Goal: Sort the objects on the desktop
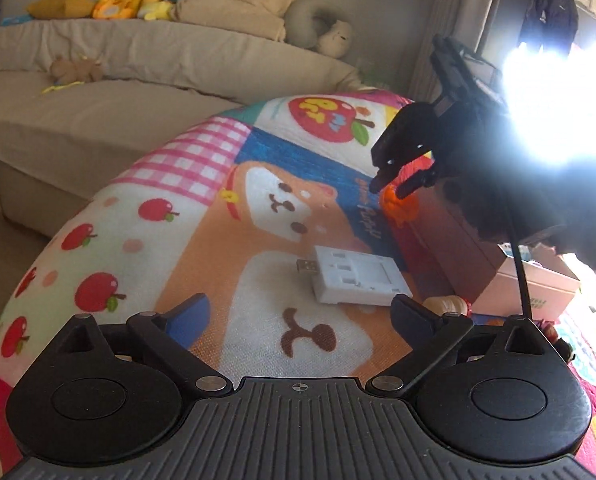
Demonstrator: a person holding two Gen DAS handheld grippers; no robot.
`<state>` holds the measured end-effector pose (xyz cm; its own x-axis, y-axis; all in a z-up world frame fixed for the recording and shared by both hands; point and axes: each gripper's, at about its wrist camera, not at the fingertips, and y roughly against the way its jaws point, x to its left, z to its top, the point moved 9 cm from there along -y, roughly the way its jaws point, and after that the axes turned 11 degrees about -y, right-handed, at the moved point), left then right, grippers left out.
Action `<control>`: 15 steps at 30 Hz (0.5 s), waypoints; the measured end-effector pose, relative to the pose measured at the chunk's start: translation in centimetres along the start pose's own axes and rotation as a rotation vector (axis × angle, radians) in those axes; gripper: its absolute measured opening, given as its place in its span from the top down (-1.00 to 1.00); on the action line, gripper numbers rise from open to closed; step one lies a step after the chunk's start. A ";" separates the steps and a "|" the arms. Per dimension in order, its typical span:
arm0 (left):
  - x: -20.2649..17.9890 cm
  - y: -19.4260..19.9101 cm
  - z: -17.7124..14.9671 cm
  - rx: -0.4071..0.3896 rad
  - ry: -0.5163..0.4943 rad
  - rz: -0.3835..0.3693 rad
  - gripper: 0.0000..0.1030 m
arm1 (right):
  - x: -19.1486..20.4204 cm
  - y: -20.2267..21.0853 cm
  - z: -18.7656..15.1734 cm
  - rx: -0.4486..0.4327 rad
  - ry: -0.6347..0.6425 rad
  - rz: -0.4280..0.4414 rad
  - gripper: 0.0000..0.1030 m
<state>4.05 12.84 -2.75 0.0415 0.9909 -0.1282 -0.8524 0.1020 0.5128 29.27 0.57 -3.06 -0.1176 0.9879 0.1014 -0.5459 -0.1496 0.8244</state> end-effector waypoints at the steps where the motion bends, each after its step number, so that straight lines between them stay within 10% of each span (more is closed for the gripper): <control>1: 0.0 0.0 0.0 -0.003 0.002 -0.006 -0.94 | -0.1 -0.8 0.2 -0.003 -0.002 -0.028 0.39; 4: -0.2 0.2 0.0 -0.015 0.007 -0.024 -0.95 | 0.1 -1.9 0.4 -0.007 0.038 -0.057 0.90; 15: -1.0 -0.1 0.0 0.008 -0.008 -0.010 -0.95 | -1.7 15.9 -6.9 -0.080 0.122 0.286 0.90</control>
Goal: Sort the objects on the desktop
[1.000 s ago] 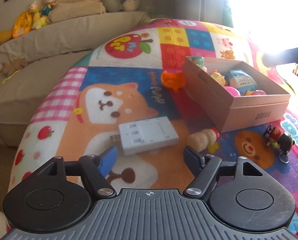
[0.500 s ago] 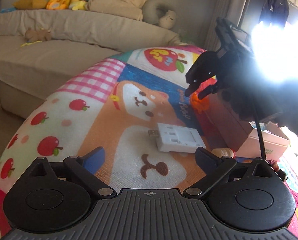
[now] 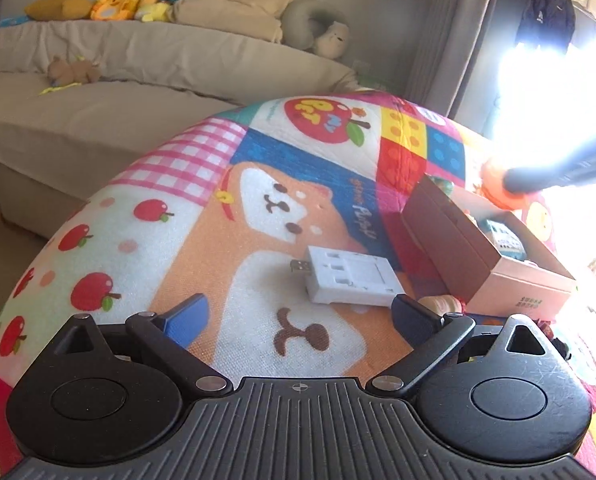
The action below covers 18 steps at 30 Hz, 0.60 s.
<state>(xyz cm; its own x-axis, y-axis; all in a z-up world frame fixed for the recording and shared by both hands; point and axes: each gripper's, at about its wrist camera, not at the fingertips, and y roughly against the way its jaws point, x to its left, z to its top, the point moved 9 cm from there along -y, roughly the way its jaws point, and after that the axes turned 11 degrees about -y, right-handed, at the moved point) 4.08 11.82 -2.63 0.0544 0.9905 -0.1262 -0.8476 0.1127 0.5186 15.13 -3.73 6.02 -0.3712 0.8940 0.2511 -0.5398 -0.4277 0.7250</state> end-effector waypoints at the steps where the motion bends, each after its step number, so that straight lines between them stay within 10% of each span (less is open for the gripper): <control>1: -0.5 -0.1 0.0 0.011 -0.002 -0.012 -0.95 | -0.3 1.4 -1.1 0.002 0.009 0.010 0.90; 10: -7.7 -1.0 -0.9 0.107 -0.172 -0.055 -0.95 | -5.6 4.2 -12.4 -0.002 0.109 -0.042 0.84; 18: -11.3 -1.7 -1.5 0.161 -0.250 -0.052 -0.95 | -10.6 5.9 -15.2 -0.143 0.087 -0.143 0.30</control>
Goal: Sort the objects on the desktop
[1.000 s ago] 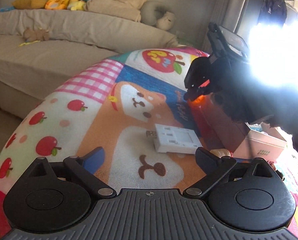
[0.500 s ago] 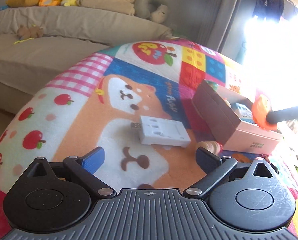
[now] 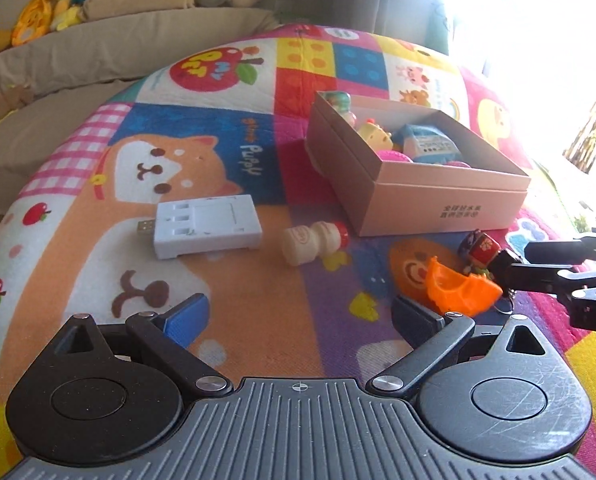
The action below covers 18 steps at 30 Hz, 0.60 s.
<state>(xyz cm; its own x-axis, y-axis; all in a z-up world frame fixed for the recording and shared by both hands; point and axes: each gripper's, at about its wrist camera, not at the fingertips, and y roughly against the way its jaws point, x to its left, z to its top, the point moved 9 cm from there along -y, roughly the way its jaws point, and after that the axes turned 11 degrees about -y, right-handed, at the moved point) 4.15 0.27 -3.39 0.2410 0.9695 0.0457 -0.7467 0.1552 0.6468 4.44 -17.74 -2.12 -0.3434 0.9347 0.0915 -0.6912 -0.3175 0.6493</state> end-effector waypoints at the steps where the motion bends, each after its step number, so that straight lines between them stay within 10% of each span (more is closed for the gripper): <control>1: -0.5 0.0 0.0 0.004 -0.013 -0.005 -0.95 | -0.8 -0.4 -0.3 0.002 -0.008 -0.024 0.30; 8: -4.3 0.7 0.6 -0.017 -0.119 -0.106 -0.96 | -6.0 -1.9 -1.6 -0.008 -0.031 -0.232 0.11; 18: -11.5 -2.8 1.5 -0.039 -0.376 -0.209 -0.91 | -8.0 0.6 -3.1 -0.019 -0.144 -0.182 -0.34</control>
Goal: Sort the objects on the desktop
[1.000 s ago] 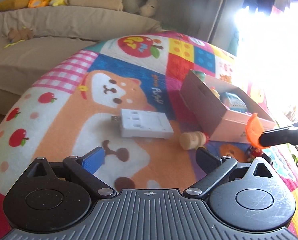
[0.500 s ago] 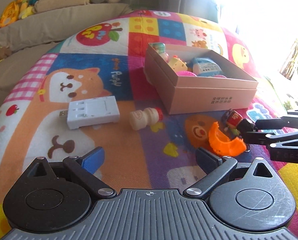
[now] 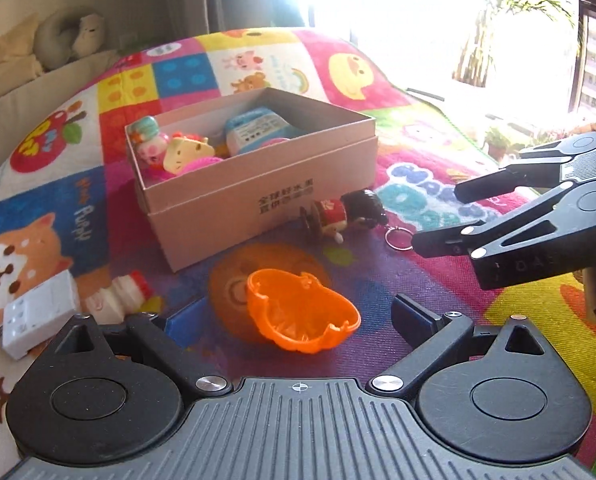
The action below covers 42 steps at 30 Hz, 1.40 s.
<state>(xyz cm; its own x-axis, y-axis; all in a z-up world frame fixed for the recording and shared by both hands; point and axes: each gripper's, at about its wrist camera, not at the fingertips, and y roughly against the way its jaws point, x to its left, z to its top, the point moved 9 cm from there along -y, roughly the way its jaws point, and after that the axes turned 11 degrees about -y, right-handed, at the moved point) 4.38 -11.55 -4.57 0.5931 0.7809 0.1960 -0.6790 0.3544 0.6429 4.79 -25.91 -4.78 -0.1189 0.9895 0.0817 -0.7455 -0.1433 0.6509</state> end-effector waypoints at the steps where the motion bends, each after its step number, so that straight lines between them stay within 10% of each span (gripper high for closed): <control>1: 0.0 -0.4 0.0 0.013 0.004 -0.005 -0.77 | 0.1 0.3 0.0 -0.005 0.002 0.008 -0.37; 5: 0.4 -0.6 0.0 0.021 0.038 0.005 -0.23 | 0.5 0.9 0.3 -0.027 -0.006 0.036 -0.45; 18: 2.3 3.5 -3.5 0.041 0.140 0.068 -0.23 | 2.9 -5.6 2.5 0.045 -0.200 0.054 -0.65; 21: 2.7 4.0 -3.6 0.039 0.152 0.072 -0.23 | 3.2 -5.7 2.6 0.031 -0.145 0.022 -0.21; 26: 2.7 6.1 -2.5 -0.006 0.127 0.093 -0.23 | 4.1 -2.6 2.6 0.065 -0.074 0.087 -0.20; 36: 5.6 12.3 11.2 -0.329 -0.018 0.207 -0.23 | 4.4 15.0 12.6 -0.230 -0.007 0.222 -0.20; 42: 8.8 6.2 17.5 -0.333 0.025 0.147 -0.28 | 3.1 14.5 19.8 -0.303 -0.071 0.180 -0.20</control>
<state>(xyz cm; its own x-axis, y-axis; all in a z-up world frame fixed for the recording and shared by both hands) 13.03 -11.48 14.10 0.4709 0.8469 0.2471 -0.8623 0.3826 0.3317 6.59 -24.55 19.88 -0.2283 0.9451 0.2337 -0.8785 -0.3034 0.3690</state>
